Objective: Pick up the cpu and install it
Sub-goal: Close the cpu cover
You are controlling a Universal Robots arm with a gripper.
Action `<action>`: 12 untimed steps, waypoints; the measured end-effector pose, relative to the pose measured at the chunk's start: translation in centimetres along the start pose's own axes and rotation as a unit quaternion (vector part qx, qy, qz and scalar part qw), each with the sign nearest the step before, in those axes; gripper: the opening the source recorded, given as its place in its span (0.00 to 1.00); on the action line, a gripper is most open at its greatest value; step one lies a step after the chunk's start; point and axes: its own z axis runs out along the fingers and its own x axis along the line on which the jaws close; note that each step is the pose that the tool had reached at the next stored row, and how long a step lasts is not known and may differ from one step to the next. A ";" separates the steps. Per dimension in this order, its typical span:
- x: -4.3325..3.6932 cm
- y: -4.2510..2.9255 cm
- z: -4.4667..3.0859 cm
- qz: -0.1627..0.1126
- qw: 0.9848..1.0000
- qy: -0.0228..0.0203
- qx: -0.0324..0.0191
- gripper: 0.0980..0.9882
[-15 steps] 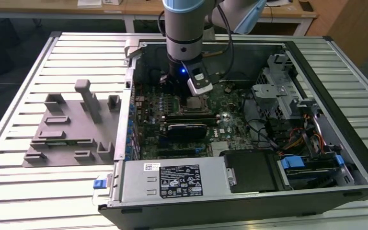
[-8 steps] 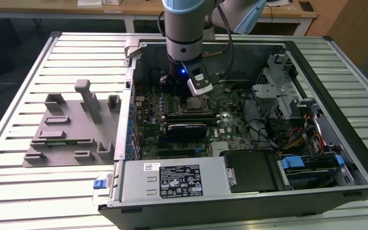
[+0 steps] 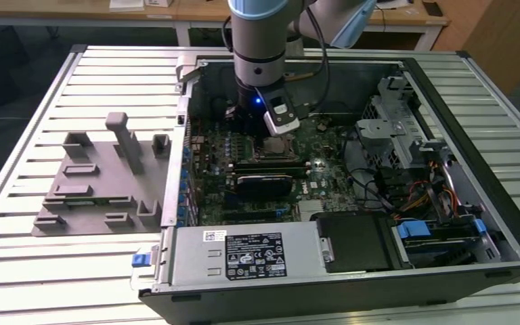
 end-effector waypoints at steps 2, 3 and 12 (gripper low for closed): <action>0.16 -0.02 -0.01 0.000 1.000 0.000 -0.001 0.01; 0.21 -0.02 -0.01 0.000 1.000 0.000 -0.001 0.01; 0.28 -0.01 -0.79 0.000 1.000 -0.001 -0.001 0.01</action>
